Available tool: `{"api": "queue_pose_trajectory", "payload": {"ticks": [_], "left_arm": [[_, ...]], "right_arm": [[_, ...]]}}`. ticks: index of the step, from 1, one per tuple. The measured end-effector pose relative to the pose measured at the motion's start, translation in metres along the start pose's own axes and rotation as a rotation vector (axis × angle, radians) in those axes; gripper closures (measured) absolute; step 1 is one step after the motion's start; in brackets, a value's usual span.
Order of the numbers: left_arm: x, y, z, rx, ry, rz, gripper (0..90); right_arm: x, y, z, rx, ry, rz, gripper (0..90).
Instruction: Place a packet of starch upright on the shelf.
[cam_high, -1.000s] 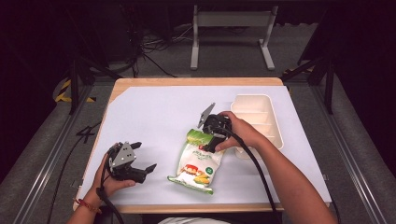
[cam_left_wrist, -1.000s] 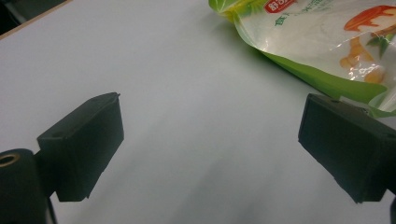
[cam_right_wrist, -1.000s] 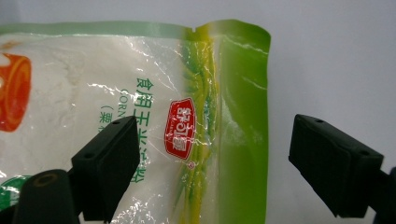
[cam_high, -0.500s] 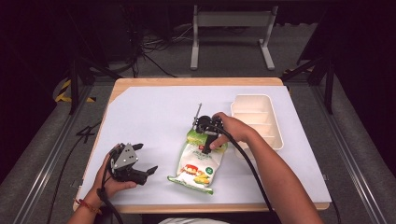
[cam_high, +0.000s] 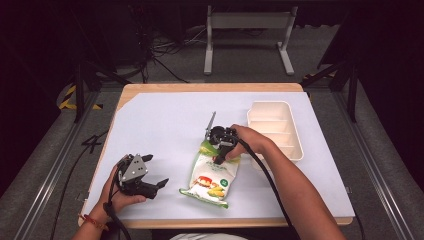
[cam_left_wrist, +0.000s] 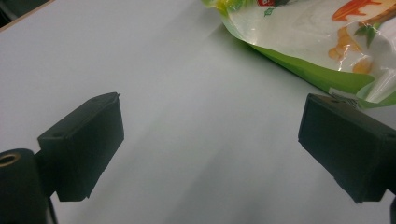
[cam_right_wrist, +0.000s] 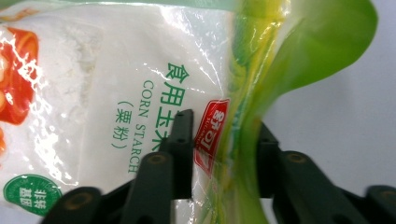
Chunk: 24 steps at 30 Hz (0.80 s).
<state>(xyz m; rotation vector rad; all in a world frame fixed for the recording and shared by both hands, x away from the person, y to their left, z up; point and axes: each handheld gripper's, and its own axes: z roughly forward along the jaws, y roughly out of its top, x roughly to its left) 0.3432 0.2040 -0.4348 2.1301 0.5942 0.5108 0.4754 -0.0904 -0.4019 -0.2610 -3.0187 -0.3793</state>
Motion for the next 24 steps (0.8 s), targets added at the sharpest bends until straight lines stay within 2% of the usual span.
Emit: {"api": "queue_pose_trajectory", "payload": {"ticks": [2, 4, 9, 14, 17, 22, 23, 24], "left_arm": [[0.001, 0.0, 0.0, 0.003, -0.003, -0.003, 7.8], [0.001, 0.0, 0.001, 0.006, -0.001, -0.003, 7.7], [0.003, -0.001, -0.001, -0.009, 0.019, -0.013, 8.1], [0.004, -0.001, -0.002, -0.012, 0.032, -0.025, 8.2], [0.005, 0.0, -0.005, -0.036, 0.045, -0.034, 8.5], [0.005, 0.0, -0.007, -0.046, 0.057, -0.043, 8.6], [0.006, 0.0, -0.008, -0.047, 0.056, -0.043, 8.6], [0.006, 0.0, -0.007, -0.047, 0.057, -0.043, 8.6]], "right_arm": [[0.007, -0.001, -0.003, -0.02, -0.034, -0.046, 84.1], [0.008, -0.001, -0.003, -0.026, -0.043, -0.051, 85.5], [0.016, -0.001, -0.008, -0.043, -0.087, -0.072, 88.2], [0.021, -0.006, -0.021, -0.138, -0.095, -0.066, 88.8], [0.028, -0.007, -0.031, -0.188, -0.107, -0.065, 88.9], [0.042, -0.006, -0.048, -0.217, -0.14, -0.102, 88.9], [0.048, -0.006, -0.055, -0.229, -0.157, -0.12, 88.9], [0.048, -0.006, -0.055, -0.229, -0.157, -0.12, 88.9]]}}
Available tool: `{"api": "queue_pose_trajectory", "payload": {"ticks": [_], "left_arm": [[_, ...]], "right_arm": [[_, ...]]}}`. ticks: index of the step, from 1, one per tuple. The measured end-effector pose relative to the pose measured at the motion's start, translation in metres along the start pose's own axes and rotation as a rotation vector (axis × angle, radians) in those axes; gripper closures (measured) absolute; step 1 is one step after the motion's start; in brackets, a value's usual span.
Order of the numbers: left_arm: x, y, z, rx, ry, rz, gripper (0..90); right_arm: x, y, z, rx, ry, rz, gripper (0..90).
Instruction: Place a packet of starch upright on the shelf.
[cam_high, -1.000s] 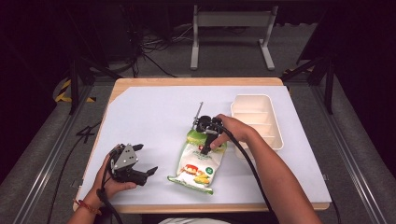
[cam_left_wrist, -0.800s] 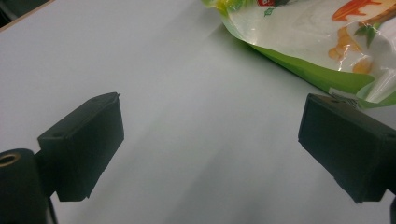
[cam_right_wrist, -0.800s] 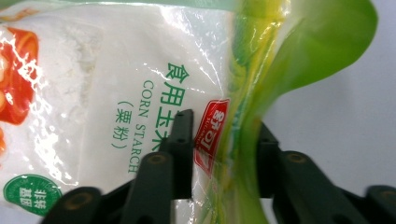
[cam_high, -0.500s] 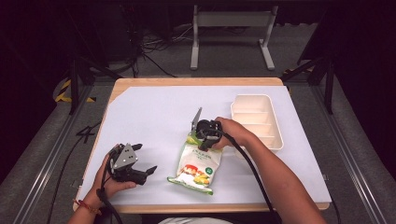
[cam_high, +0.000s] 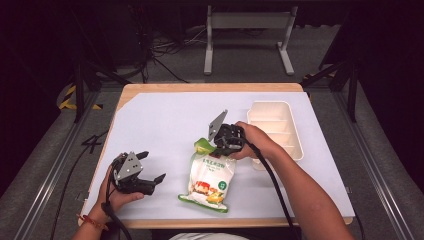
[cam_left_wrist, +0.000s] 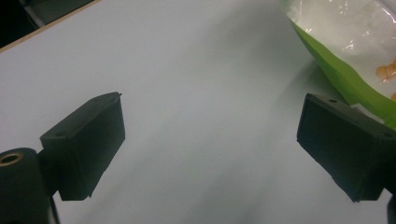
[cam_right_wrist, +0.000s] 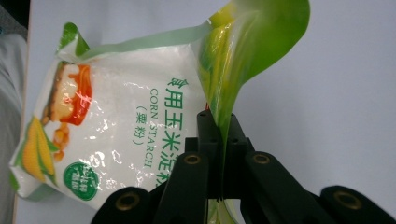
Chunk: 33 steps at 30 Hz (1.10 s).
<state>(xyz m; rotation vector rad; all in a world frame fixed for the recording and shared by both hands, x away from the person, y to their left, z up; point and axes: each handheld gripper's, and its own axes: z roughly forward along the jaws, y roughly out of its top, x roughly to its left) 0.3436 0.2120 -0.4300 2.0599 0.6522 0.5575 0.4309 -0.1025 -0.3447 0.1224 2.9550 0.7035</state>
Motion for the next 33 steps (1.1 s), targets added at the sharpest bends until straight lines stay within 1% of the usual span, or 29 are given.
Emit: {"api": "queue_pose_trajectory", "payload": {"ticks": [1, 2, 3, 4, 5, 7, 8, 10, 11, 14, 16, 18, 19, 20, 21, 22, 23, 24, 25, 26, 27, 28, 29, 30, 31, 32, 33], "left_arm": [[0.0, 0.0, 0.0, 0.001, 0.002, 0.001, 8.6], [0.0, 0.0, 0.0, 0.001, 0.0, -0.001, 8.6], [0.001, 0.0, 0.001, 0.001, 0.002, 0.0, 8.7], [0.0, 0.0, 0.0, 0.0, 0.006, -0.002, 8.7], [0.001, 0.0, 0.0, -0.001, 0.005, -0.003, 8.8], [0.001, 0.0, 0.0, -0.001, 0.008, -0.002, 8.8], [0.001, 0.0, 0.0, -0.001, 0.007, -0.002, 8.8], [0.0, 0.0, 0.0, 0.0, 0.01, -0.003, 8.8], [0.0, 0.0, 0.0, -0.002, 0.009, -0.004, 8.8], [0.001, 0.0, 0.0, -0.006, 0.007, -0.01, 8.8], [0.003, -0.001, 0.0, -0.013, 0.002, -0.024, 8.8], [0.004, -0.001, -0.001, -0.018, 0.003, -0.033, 8.8], [0.004, -0.002, -0.001, -0.018, 0.0, -0.038, 8.8], [0.004, -0.002, -0.001, -0.018, 0.0, -0.039, 8.8], [0.004, -0.002, -0.001, -0.018, 0.001, -0.038, 8.8], [0.004, -0.002, -0.001, -0.017, 0.0, -0.039, 8.9], [0.004, -0.001, -0.001, -0.018, -0.002, -0.043, 8.9], [0.004, -0.001, -0.001, -0.02, -0.004, -0.048, 8.9], [0.004, -0.001, -0.001, -0.019, -0.007, -0.043, 8.9], [0.004, -0.001, -0.001, -0.018, -0.006, -0.044, 8.9], [0.005, -0.002, -0.001, -0.016, -0.007, -0.045, 8.9], [0.005, -0.002, 0.0, -0.017, -0.008, -0.047, 8.9], [0.006, -0.002, 0.0, -0.014, -0.01, -0.048, 8.9], [0.006, -0.002, 0.0, -0.014, -0.01, -0.05, 8.9], [0.006, -0.002, 0.0, -0.012, -0.009, -0.044, 8.9], [0.006, -0.002, 0.0, -0.011, -0.009, -0.043, 8.9], [0.005, -0.002, 0.001, -0.012, -0.01, -0.044, 8.9]], "right_arm": [[0.002, 0.001, -0.005, -0.004, -0.011, -0.007, 88.9], [0.004, 0.002, -0.011, -0.027, -0.016, -0.023, 88.9], [0.005, 0.002, -0.016, -0.039, -0.016, -0.023, 89.0], [0.006, 0.002, -0.021, -0.054, -0.027, -0.027, 88.9], [0.009, 0.003, -0.032, -0.077, -0.047, -0.03, 88.9], [0.009, 0.003, -0.035, -0.079, -0.052, -0.034, 88.9], [0.01, 0.003, -0.04, -0.081, -0.065, -0.04, 88.9], [0.01, 0.004, -0.045, -0.087, -0.093, -0.029, 89.0], [0.01, 0.004, -0.048, -0.087, -0.115, -0.028, 89.0], [0.009, 0.004, -0.054, -0.085, -0.152, -0.022, 89.0], [0.008, 0.004, -0.055, -0.094, -0.207, -0.021, 89.0], [0.006, 0.003, -0.056, -0.119, -0.25, 0.003, 89.0], [0.005, 0.003, -0.056, -0.117, -0.249, 0.003, 89.0], [0.004, 0.003, -0.057, -0.112, -0.278, 0.011, 89.0], [0.004, 0.003, -0.056, -0.111, -0.293, 0.014, 89.0], [0.002, 0.002, -0.058, -0.109, -0.285, 0.018, 89.0], [0.001, 0.002, -0.058, -0.116, -0.305, 0.024, 89.0], [0.001, 0.002, -0.06, -0.119, -0.312, 0.033, 89.0], [-0.001, 0.002, -0.062, -0.122, -0.305, 0.023, 89.0], [0.0, 0.003, -0.066, -0.127, -0.343, 0.033, 89.0], [-0.001, 0.003, -0.07, -0.135, -0.34, 0.028, 89.0], [-0.001, 0.004, -0.073, -0.137, -0.349, 0.026, 89.1], [-0.002, 0.003, -0.078, -0.157, -0.383, 0.031, 89.1], [-0.004, 0.003, -0.086, -0.17, -0.397, 0.024, 89.1], [-0.004, 0.003, -0.086, -0.17, -0.397, 0.024, 89.1], [-0.006, 0.002, -0.089, -0.176, -0.42, 0.03, 89.1], [-0.008, 0.002, -0.093, -0.176, -0.413, 0.031, 89.1]]}}
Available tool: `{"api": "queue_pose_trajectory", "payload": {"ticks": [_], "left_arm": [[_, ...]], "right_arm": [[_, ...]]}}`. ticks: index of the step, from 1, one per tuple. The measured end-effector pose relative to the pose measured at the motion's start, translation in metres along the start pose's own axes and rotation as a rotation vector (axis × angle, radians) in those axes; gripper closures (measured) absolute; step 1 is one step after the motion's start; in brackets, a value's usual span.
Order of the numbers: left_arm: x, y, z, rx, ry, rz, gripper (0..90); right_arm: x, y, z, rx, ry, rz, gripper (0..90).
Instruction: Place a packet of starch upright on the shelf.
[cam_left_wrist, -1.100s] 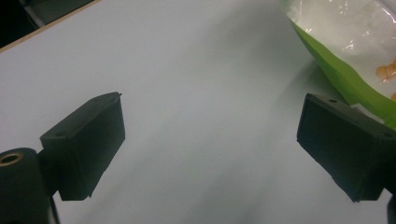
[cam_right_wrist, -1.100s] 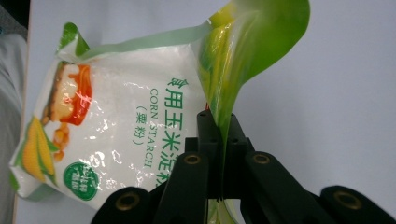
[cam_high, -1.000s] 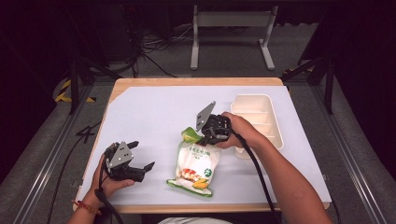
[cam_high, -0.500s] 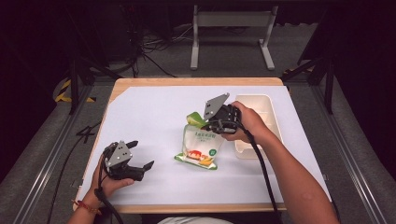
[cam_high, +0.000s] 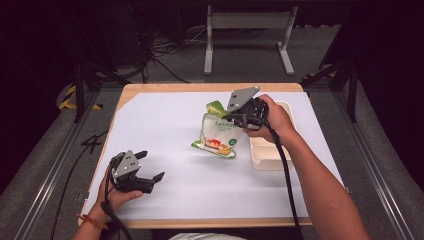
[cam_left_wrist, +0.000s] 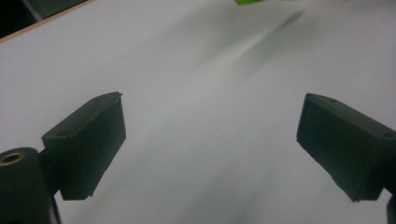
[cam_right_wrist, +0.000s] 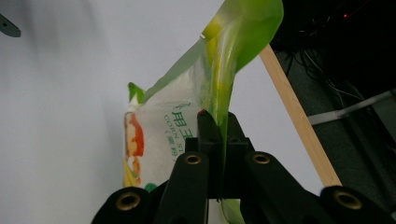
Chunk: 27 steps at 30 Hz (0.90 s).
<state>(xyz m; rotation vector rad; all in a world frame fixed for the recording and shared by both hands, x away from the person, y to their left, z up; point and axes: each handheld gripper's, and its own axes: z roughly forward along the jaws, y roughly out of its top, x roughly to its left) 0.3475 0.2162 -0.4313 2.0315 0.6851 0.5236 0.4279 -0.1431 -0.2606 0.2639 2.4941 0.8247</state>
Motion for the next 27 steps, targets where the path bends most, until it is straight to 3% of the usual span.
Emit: {"api": "queue_pose_trajectory", "payload": {"ticks": [3, 6, 8, 17, 27], "left_arm": [[0.0, 0.0, 0.002, 0.009, -0.002, 0.001, 8.9], [0.0, 0.0, 0.002, 0.011, -0.004, 0.001, 8.9], [0.0, -0.001, 0.002, 0.011, -0.004, 0.002, 8.9], [0.0, 0.0, 0.003, 0.016, -0.006, 0.006, 8.8], [-0.001, 0.0, 0.004, 0.022, -0.013, 0.007, 8.8]], "right_arm": [[-0.011, -0.002, -0.009, -0.016, -0.06, 0.014, 89.0], [-0.016, -0.005, -0.015, -0.033, -0.076, 0.029, 89.0], [-0.02, -0.009, -0.02, -0.038, -0.116, 0.045, 89.0], [-0.042, -0.029, -0.045, -0.009, -0.211, 0.078, 89.0], [-0.055, -0.055, -0.07, 0.004, -0.234, 0.117, 89.0]]}}
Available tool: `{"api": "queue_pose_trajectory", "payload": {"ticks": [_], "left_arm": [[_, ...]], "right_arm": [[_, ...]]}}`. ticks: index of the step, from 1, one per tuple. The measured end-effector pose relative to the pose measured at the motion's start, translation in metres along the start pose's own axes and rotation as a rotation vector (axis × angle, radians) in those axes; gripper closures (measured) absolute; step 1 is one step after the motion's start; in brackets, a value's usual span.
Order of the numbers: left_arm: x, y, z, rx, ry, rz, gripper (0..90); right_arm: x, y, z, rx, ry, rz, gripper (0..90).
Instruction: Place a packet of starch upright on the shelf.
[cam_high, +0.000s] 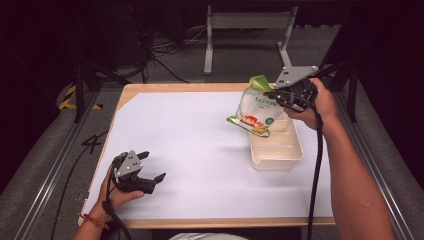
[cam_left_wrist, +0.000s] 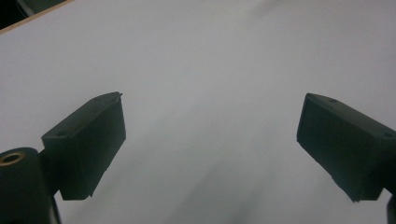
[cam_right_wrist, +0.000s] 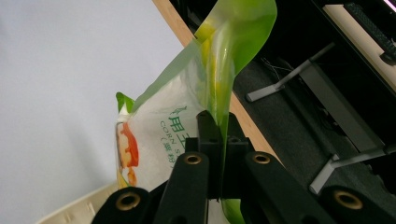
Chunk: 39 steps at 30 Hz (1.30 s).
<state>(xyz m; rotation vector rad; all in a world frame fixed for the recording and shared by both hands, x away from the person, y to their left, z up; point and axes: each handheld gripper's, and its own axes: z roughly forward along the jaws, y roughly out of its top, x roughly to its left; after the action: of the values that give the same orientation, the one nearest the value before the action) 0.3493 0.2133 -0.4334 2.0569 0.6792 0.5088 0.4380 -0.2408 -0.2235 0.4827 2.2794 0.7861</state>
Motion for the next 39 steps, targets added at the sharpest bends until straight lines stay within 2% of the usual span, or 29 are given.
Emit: {"api": "queue_pose_trajectory", "payload": {"ticks": [9, 17, 19, 29, 33, 39], "left_arm": [[-0.001, 0.0, 0.001, 0.006, -0.003, 0.004, 8.8], [0.0, 0.0, 0.002, 0.012, -0.004, 0.004, 8.9], [0.0, 0.0, 0.002, 0.013, -0.005, 0.003, 8.9], [0.0, -0.001, 0.002, 0.013, -0.012, -0.004, 8.8], [0.0, -0.002, 0.002, 0.016, -0.016, -0.005, 8.9], [0.001, -0.003, 0.003, 0.024, -0.015, -0.006, 8.9]], "right_arm": [[-0.008, -0.025, -0.01, 0.014, -0.001, 0.027, 89.0], [-0.025, -0.034, -0.015, 0.01, -0.068, 0.052, 89.0], [-0.027, -0.034, -0.015, 0.011, -0.07, 0.051, 88.9], [-0.05, -0.039, 0.0, 0.019, -0.12, 0.044, 88.9], [-0.06, -0.042, 0.009, 0.005, -0.137, 0.047, 88.9], [-0.068, -0.045, 0.02, 0.002, -0.153, 0.041, 88.9]]}}
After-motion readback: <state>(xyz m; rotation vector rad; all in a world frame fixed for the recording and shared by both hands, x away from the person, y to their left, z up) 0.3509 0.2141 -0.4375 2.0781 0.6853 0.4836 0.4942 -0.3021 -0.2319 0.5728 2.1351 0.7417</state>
